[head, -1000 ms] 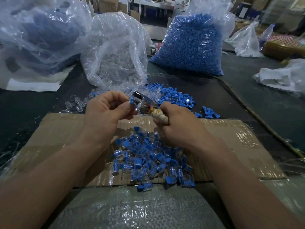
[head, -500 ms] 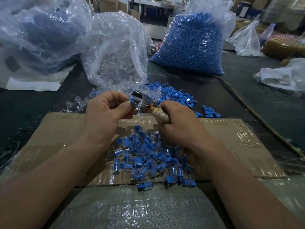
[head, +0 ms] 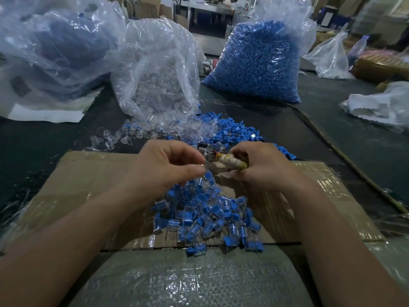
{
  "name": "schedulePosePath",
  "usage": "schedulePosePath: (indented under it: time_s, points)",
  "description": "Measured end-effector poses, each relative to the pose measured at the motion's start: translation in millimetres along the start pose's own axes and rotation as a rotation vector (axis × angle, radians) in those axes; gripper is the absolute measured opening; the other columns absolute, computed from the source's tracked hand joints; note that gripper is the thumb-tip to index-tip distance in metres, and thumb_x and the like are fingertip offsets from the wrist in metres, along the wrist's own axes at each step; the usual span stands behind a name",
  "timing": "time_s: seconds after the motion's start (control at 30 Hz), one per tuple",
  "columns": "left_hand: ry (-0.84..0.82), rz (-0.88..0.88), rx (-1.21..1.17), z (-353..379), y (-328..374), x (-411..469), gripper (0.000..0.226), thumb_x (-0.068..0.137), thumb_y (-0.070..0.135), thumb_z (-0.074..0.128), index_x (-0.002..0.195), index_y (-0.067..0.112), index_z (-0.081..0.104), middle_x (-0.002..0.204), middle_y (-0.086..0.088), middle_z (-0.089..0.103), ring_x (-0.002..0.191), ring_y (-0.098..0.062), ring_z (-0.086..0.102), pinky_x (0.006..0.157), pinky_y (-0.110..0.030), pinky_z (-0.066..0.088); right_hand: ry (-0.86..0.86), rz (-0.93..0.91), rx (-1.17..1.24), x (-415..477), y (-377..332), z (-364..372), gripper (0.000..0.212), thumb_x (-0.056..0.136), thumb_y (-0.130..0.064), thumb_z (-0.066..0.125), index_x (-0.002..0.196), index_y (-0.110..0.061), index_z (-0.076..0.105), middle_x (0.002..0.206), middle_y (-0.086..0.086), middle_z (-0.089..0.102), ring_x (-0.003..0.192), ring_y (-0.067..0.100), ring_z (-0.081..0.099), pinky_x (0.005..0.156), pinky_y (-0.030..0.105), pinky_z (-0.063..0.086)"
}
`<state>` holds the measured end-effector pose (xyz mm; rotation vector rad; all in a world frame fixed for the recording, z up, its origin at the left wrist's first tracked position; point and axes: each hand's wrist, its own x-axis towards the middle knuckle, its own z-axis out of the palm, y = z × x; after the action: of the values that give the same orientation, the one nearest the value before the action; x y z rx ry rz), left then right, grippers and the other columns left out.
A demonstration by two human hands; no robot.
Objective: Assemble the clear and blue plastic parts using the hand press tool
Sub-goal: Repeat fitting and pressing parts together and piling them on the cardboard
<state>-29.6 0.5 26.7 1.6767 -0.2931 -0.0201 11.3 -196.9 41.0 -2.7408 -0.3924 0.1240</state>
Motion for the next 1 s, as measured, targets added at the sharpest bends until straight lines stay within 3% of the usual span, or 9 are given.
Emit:
schedulePosePath:
  time_s: [0.17,0.23,0.37,0.43,0.5,0.57,0.67,0.77,1.0]
  points:
    - [-0.108,0.057,0.062,1.3,3.2,-2.3,0.022,0.052,0.034,0.068,0.071,0.024,0.073,0.075,-0.012,0.068,0.066,-0.025,0.062,0.060,-0.024,0.053,-0.064,0.023,0.048,-0.7,-0.1,-1.0,0.040,0.068,-0.031,0.079,0.103,-0.029,0.059,0.092,-0.012,0.057,0.085,0.008,0.052,0.074,0.031,0.044]
    - [-0.079,0.066,0.063,-0.4,2.7,-2.3,0.021,0.055,0.034,0.065,0.071,0.023,0.073,0.073,-0.012,0.067,0.056,-0.015,0.058,0.052,-0.017,0.049,-0.081,0.021,0.034,-1.3,1.0,-0.5,0.044,0.065,-0.035,0.080,0.103,-0.030,0.059,0.090,-0.015,0.056,0.084,0.005,0.051,0.074,0.030,0.043]
    - [0.222,0.076,0.114,-10.5,-7.4,7.8,0.007,0.074,0.016,0.066,0.077,0.022,0.068,0.067,0.005,0.068,0.050,0.001,0.056,0.051,-0.011,0.046,-0.123,0.036,0.035,-1.1,2.8,-0.2,0.059,0.059,-0.039,0.082,0.111,-0.030,0.055,0.090,-0.020,0.049,0.087,0.006,0.048,0.078,0.031,0.041]
    - [0.401,0.099,0.245,-19.7,-14.8,15.7,0.020,0.081,0.008,0.064,0.082,0.028,0.066,0.065,0.013,0.066,0.058,0.006,0.059,0.056,-0.008,0.047,-0.154,0.036,0.030,-1.1,4.3,-0.2,0.065,0.058,-0.042,0.082,0.115,-0.030,0.052,0.087,-0.023,0.043,0.085,0.003,0.044,0.073,0.027,0.037]
    - [0.495,0.113,0.388,-27.3,-21.0,21.1,0.022,0.085,0.008,0.061,0.093,0.027,0.067,0.079,0.020,0.063,0.070,0.010,0.058,0.066,-0.006,0.045,-0.178,0.031,0.045,-2.5,5.8,-0.8,0.063,0.061,-0.047,0.078,0.116,-0.031,0.051,0.087,-0.025,0.040,0.083,0.000,0.042,0.068,0.023,0.033]
    - [0.525,0.109,0.520,-31.5,-27.6,25.9,0.025,0.087,0.008,0.058,0.108,0.020,0.066,0.091,0.016,0.061,0.079,0.011,0.054,0.074,-0.008,0.039,-0.174,0.026,0.052,-3.9,7.5,-2.1,0.057,0.065,-0.055,0.071,0.114,-0.032,0.053,0.090,-0.024,0.043,0.087,0.000,0.044,0.072,0.025,0.036]
    - [0.419,0.088,0.753,-32.9,-36.7,31.1,0.033,0.091,0.011,0.054,0.122,0.018,0.058,0.118,0.000,0.058,0.104,-0.006,0.048,0.091,-0.021,0.030,-0.144,0.036,0.036,-4.1,7.2,-2.3,0.053,0.068,-0.063,0.063,0.110,-0.030,0.057,0.100,-0.014,0.053,0.095,0.008,0.050,0.084,0.034,0.045]
    - [0.279,0.063,0.898,-33.8,-40.7,36.4,0.038,0.093,0.014,0.051,0.131,0.018,0.050,0.137,-0.007,0.048,0.122,-0.020,0.041,0.101,-0.032,0.026,-0.110,0.041,0.019,-2.9,5.4,-0.4,0.055,0.069,-0.065,0.062,0.110,-0.030,0.058,0.102,-0.012,0.054,0.095,0.009,0.051,0.084,0.034,0.046]
    - [0.085,0.009,0.999,-34.7,-47.2,41.8,0.048,0.097,0.025,0.042,0.143,0.021,0.031,0.153,0.000,0.023,0.140,-0.015,0.015,0.111,-0.028,0.008,-0.106,0.023,-0.012,-1.7,2.5,0.4,0.055,0.071,-0.063,0.060,0.112,-0.026,0.058,0.096,-0.012,0.050,0.093,0.009,0.049,0.080,0.031,0.045]
